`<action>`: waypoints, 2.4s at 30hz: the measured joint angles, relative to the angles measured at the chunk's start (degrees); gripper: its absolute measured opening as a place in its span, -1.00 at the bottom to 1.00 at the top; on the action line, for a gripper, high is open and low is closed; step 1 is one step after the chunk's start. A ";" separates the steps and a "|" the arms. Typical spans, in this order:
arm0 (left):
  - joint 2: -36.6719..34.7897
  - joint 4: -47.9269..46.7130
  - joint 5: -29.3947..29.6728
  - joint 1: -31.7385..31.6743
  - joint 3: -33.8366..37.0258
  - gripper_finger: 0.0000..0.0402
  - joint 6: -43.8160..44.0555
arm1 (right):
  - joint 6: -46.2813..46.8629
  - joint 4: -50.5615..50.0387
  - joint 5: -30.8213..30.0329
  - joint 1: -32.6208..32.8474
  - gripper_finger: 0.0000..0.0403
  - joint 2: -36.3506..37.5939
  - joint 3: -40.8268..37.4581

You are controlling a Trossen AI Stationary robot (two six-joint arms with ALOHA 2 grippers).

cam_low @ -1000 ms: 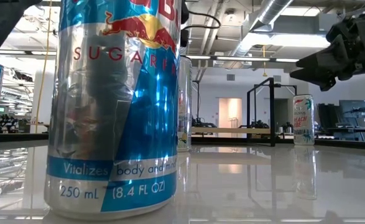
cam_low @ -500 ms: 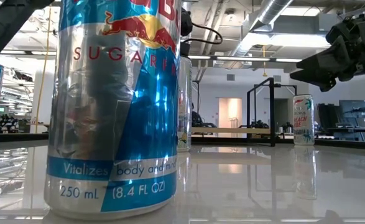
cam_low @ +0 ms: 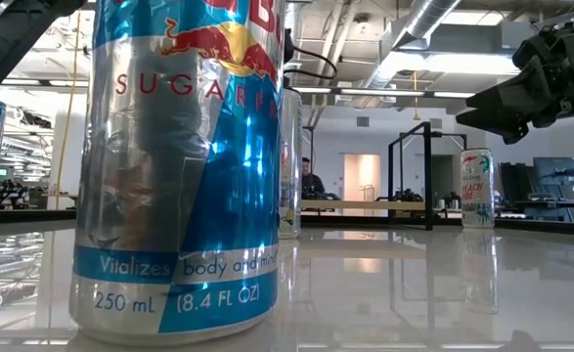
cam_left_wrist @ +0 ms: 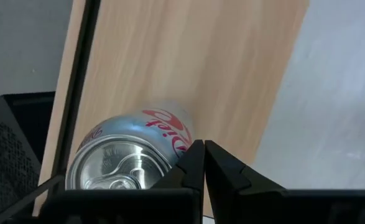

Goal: Place canned beverage on shelf
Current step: Put the top right red-silver soda can on the shelf, then put the top left blue soda can on the shelf

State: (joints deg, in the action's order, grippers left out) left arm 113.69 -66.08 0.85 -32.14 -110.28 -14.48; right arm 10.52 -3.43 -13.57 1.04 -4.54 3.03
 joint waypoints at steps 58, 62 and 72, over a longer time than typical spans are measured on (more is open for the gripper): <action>-11.83 3.00 -17.02 9.58 -5.81 -1.00 -5.88 | 0.09 11.59 0.04 0.02 0.27 0.00 0.00; -15.81 2.48 -15.16 13.17 -0.94 -1.00 -5.35 | 0.09 15.85 0.05 0.09 0.27 0.00 0.00; -36.73 27.93 -9.09 20.15 30.11 -1.00 1.73 | 1.40 21.05 0.21 0.11 0.27 -1.09 0.00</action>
State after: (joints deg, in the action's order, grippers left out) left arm 76.96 -38.15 -8.23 -11.99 -80.16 -12.75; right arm 11.92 17.62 -13.37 1.15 -5.62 3.03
